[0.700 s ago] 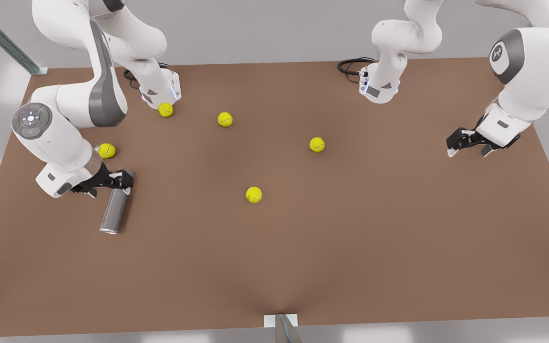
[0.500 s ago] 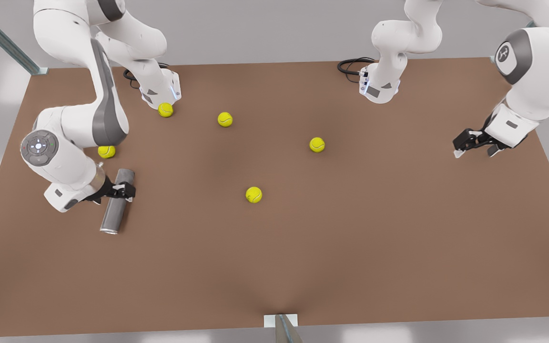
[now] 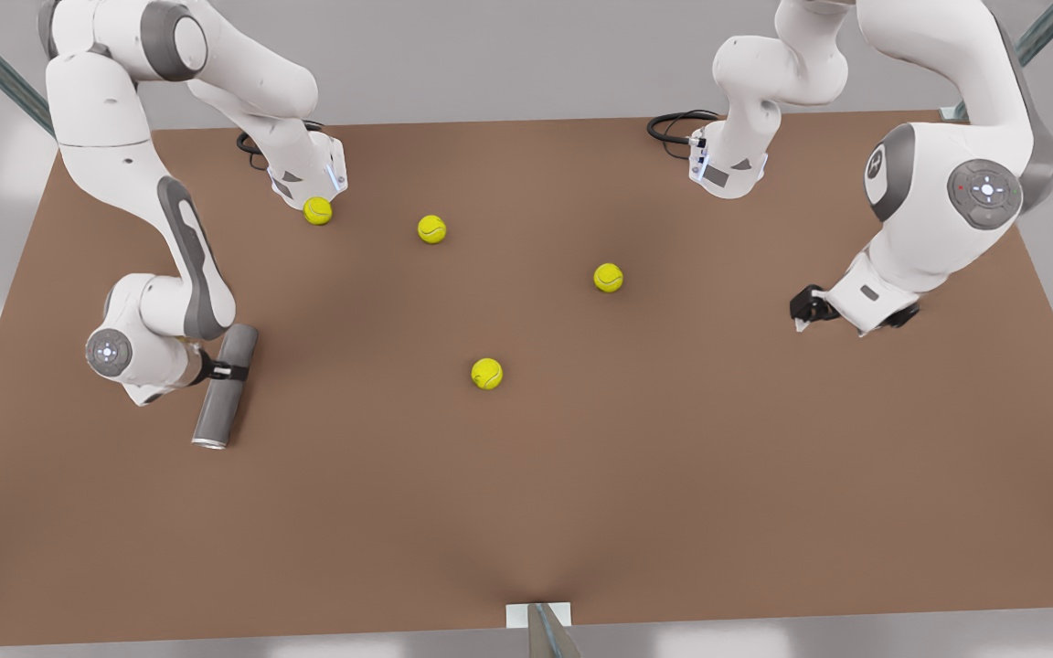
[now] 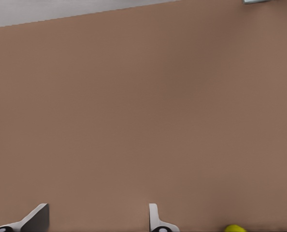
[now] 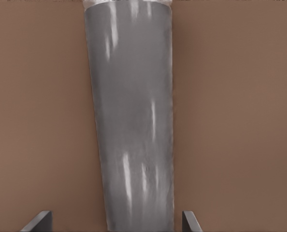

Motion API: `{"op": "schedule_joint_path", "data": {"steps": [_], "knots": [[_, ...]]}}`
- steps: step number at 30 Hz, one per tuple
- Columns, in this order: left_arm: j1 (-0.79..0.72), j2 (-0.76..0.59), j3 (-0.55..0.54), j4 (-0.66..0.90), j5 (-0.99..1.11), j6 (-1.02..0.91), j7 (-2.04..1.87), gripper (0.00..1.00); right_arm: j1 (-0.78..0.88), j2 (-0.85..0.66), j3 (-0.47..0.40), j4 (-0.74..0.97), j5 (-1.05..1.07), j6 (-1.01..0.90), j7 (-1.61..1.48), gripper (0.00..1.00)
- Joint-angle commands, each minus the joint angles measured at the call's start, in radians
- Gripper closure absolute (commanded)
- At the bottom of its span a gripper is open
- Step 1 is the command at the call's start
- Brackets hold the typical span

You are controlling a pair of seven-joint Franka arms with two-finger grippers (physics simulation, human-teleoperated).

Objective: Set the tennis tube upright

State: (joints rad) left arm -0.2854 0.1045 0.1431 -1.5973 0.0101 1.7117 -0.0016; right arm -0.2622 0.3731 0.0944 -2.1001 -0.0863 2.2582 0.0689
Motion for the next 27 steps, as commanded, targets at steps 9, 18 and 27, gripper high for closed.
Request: {"op": "schedule_joint_path", "data": {"steps": [9, 18, 27], "knots": [[0.029, 0.003, 0.001, 0.0, 0.001, 0.014, -0.003, 0.0, -0.028, 0.082, 0.001, -0.005, 0.0, 0.277, -0.046, 0.0], [0.028, 0.007, 0.001, 0.0, 0.002, 0.014, -0.005, 0.0, -0.029, 0.129, 0.001, -0.003, 0.002, 0.299, -0.064, 0.0], [0.026, 0.014, 0.0, 0.0, 0.002, 0.016, -0.008, 0.0, -0.029, 0.144, 0.001, 0.003, 0.0, 0.3, -0.064, 0.11]]}}
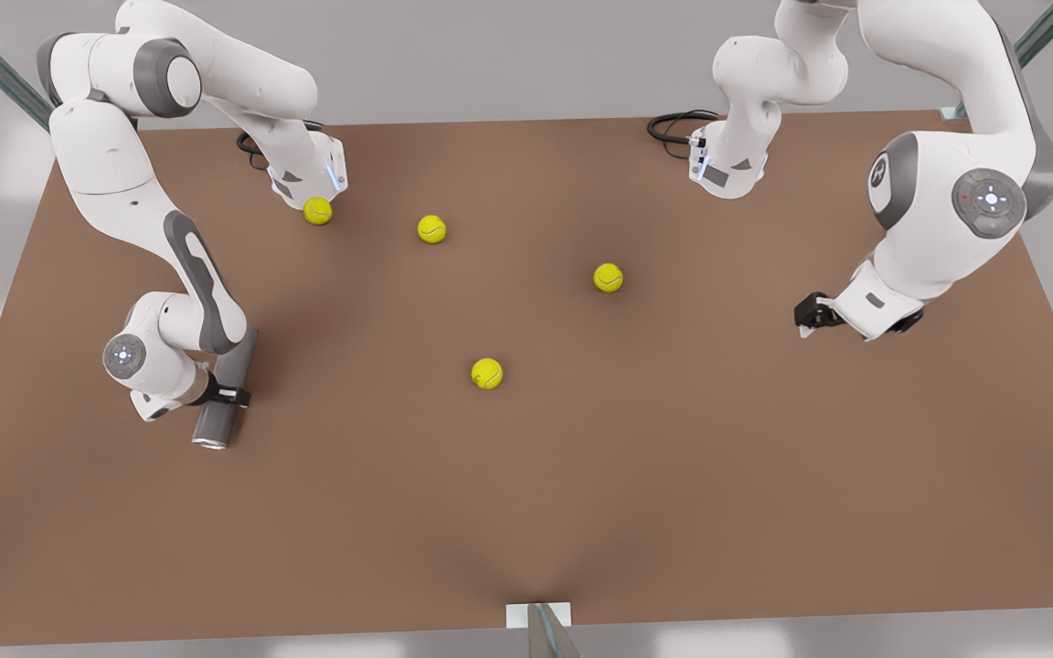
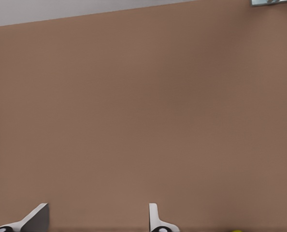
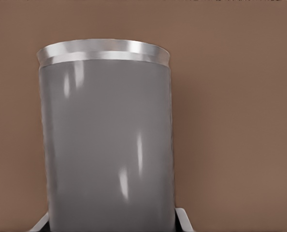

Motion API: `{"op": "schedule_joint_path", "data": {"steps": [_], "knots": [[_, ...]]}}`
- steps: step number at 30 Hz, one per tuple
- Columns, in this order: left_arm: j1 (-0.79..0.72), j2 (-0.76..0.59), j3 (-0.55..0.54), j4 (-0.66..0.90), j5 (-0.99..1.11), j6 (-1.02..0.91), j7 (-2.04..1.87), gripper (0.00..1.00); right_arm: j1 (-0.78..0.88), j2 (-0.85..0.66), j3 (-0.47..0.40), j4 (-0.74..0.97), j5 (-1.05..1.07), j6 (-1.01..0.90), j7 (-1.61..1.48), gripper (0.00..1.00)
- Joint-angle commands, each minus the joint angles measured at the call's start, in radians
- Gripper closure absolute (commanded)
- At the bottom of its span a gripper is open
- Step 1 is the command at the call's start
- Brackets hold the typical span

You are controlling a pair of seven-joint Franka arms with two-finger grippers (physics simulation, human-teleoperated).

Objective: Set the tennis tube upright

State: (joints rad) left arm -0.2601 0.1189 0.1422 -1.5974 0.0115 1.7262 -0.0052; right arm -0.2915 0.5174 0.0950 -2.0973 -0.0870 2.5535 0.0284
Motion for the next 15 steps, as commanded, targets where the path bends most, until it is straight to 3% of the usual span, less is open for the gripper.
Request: {"op": "schedule_joint_path", "data": {"steps": [1, 4, 14, 15], "knots": [[0.001, 0.001, 0.0, 0.0, 0.001, 0.001, -0.004, 0.0, 0.0, 0.0, 0.0, 0.0, 0.001, 0.005, -0.024, 0.17], [0.001, 0.007, 0.0, 0.0, -0.001, 0.001, -0.006, 0.0, 0.0, 0.0, 0.0, 0.0, 0.003, 0.005, -0.024, 0.22], [0.001, 0.007, 0.0, 0.0, -0.001, 0.001, -0.006, 0.0, 0.028, -0.017, 0.002, 0.046, 0.001, -0.088, -0.022, 0.21], [0.001, 0.007, 0.0, 0.0, -0.001, 0.001, -0.006, 0.0, 0.023, -0.02, 0.037, 0.052, 0.001, -0.108, -0.022, 0.21]]}}
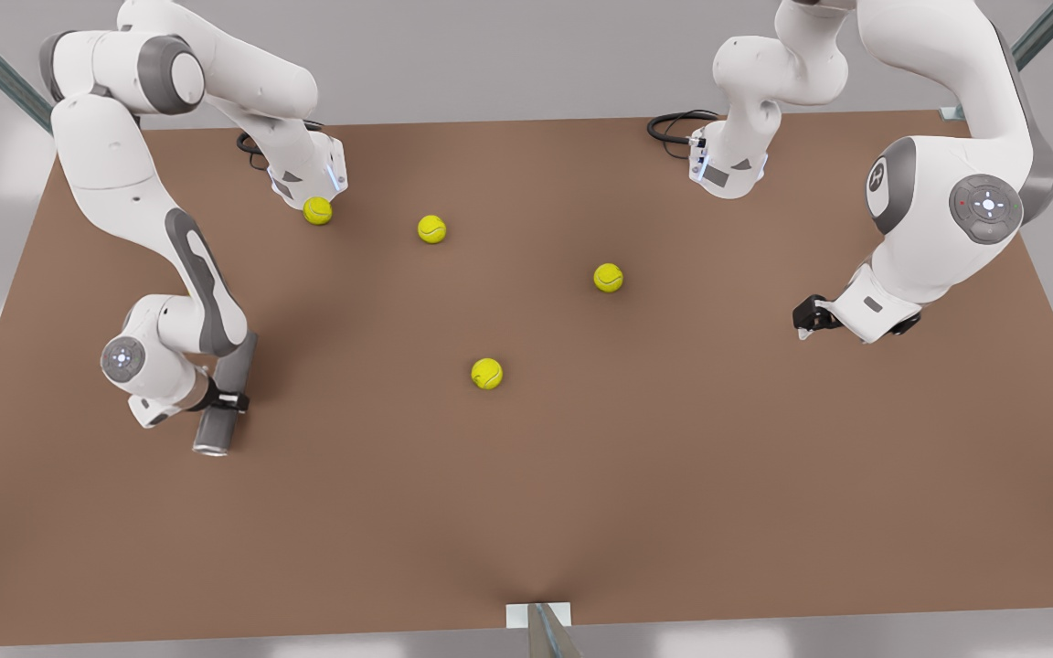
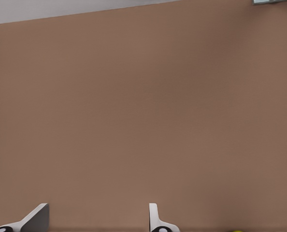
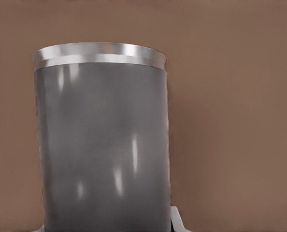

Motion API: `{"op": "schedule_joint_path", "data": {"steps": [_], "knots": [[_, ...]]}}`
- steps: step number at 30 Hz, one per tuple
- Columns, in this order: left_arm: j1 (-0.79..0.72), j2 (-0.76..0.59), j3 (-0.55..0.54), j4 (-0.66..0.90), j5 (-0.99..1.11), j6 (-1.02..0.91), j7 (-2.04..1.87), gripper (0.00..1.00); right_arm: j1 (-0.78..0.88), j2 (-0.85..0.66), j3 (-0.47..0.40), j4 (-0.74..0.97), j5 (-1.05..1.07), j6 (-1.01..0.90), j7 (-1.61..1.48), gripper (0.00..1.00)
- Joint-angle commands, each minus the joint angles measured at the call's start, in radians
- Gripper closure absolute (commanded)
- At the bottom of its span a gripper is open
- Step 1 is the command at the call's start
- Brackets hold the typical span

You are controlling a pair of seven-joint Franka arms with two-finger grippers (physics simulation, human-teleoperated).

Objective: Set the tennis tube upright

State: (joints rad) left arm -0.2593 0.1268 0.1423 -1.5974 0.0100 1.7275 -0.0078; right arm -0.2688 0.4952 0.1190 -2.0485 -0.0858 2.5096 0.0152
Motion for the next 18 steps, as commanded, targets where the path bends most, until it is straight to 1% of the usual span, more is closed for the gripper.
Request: {"op": "schedule_joint_path", "data": {"steps": [1, 4, 7, 10, 12, 15, 17, 18], "knots": [[0.0, -0.001, 0.0, 0.0, 0.002, 0.0, -0.003, 0.0, 0.003, -0.017, 0.024, 0.022, 0.0, -0.095, -0.009, 0.21], [0.0, -0.001, 0.0, 0.0, 0.001, 0.0, -0.003, 0.0, 0.003, -0.017, 0.08, 0.057, 0.0, -0.098, -0.058, 0.2], [0.0, -0.001, 0.0, 0.0, 0.001, 0.0, -0.004, 0.0, 0.039, -0.017, 0.091, 0.105, 0.0, -0.098, -0.152, 0.19], [0.0, 0.01, 0.0, 0.0, -0.001, 0.012, -0.004, 0.0, 0.054, -0.012, 0.094, 0.105, -0.005, -0.097, -0.169, 0.19], [0.0, 0.01, 0.0, 0.0, -0.001, 0.02, -0.003, 0.0, 0.049, -0.003, 0.094, 0.102, -0.049, -0.097, -0.169, 0.19], [0.002, 0.013, 0.0, 0.0, -0.001, 0.018, -0.004, 0.0, 0.029, 0.017, 0.094, 0.094, -0.054, -0.104, -0.144, 0.19], [0.002, 0.016, 0.0, 0.0, -0.001, 0.018, -0.004, 0.0, 0.039, 0.02, 0.094, 0.094, -0.054, -0.149, -0.019, 0.19], [0.002, 0.02, 0.0, 0.0, -0.001, 0.02, -0.004, 0.0, 0.04, 0.02, 0.094, 0.094, -0.054, -0.155, -0.006, 0.15]]}}
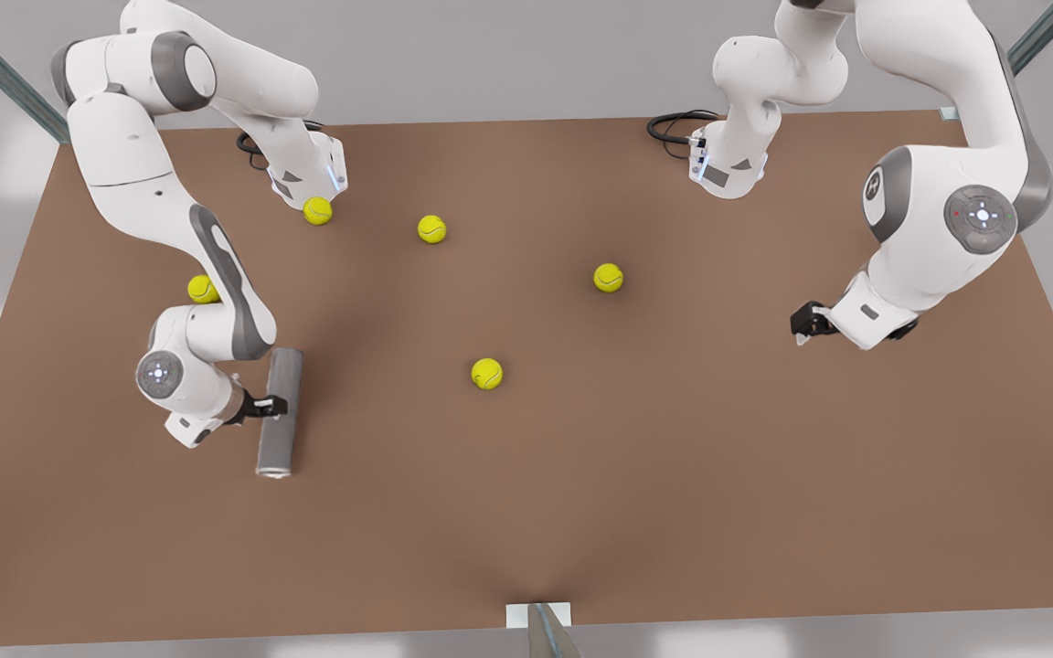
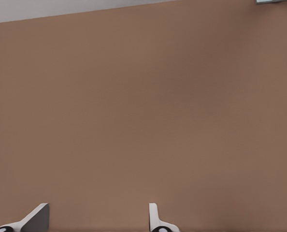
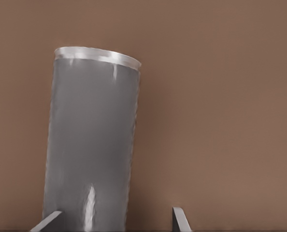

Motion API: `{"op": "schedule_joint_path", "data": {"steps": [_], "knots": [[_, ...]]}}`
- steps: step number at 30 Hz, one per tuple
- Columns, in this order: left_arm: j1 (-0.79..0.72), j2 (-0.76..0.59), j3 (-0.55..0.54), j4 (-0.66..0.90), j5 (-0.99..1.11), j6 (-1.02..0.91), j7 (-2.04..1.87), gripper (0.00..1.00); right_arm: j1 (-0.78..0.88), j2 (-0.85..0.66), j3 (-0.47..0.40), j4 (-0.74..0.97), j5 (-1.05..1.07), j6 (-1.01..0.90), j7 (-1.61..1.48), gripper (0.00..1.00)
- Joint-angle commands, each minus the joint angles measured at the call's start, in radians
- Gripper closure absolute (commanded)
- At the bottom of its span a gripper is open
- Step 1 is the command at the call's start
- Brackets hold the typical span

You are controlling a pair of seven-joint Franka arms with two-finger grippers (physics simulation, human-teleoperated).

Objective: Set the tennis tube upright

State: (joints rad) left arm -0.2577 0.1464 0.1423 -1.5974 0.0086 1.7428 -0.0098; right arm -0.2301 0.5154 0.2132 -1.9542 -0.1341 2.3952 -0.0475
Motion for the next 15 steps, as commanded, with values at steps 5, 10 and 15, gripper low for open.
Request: {"op": "schedule_joint_path", "data": {"steps": [5, 10, 15], "knots": [[0.0, 0.001, 0.0, 0.001, 0.001, 0.012, -0.001, 0.0, 0.008, -0.002, 0.0, 0.041, -0.005, -0.041, 0.032, 0.0], [0.0, 0.002, 0.0, 0.001, 0.001, 0.017, -0.001, 0.0, 0.017, -0.002, 0.003, 0.043, 0.005, -0.106, 0.096, 0.0], [0.0, 0.002, 0.0, 0.001, 0.001, 0.017, -0.002, 0.0, 0.081, -0.002, 0.02, 0.037, 0.073, -0.192, 0.196, 0.0]]}}
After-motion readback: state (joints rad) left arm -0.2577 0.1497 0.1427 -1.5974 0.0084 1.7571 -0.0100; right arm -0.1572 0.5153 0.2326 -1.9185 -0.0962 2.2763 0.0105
